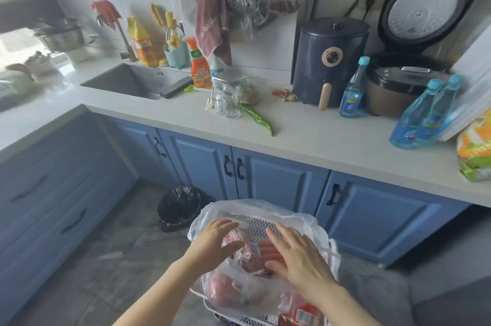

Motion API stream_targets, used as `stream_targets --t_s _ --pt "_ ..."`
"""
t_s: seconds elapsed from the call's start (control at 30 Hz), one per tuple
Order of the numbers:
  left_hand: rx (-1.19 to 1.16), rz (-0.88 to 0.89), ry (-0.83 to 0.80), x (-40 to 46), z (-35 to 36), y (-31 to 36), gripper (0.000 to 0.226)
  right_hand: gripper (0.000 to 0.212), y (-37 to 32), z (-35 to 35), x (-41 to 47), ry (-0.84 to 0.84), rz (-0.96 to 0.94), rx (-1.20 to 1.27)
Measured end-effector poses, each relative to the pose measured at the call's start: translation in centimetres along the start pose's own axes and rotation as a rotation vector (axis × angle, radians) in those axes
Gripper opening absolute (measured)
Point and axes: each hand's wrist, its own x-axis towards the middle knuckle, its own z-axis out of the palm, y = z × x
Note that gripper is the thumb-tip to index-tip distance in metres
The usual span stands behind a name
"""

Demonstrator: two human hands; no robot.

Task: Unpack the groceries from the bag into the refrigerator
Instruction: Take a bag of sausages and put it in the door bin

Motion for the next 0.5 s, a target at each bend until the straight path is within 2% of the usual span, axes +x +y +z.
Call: stream_targets --t_s 0.07,0.17,0.27,0.4,0.5 --pt "0.017 0.023 -0.04 1.6 0.8 -1.3 0.078 0.085 -0.4 1.7 2.0 -0.017 0.023 0.005" --pt "0.05 0.049 -0.09 4.0 2.5 -3.3 0.055 0.07 -0.9 5.0 4.7 -0.035 0.077 0.012" --pt "0.079 0.06 -0.134 6.3 4.3 -4.9 0.051 0.067 -1.3 7.7 6.9 -0.018 0.111 0.016" --pt "0.101 0.072 -0.193 8.3 6.5 -6.2 0.057 0.071 -1.6 9.3 8.9 0.046 0.13 -0.011" --pt "0.145 0.12 -0.237 7.9 7.1 -7.1 0.076 0.079 -1.8 10.6 10.1 0.004 0.098 0.015"
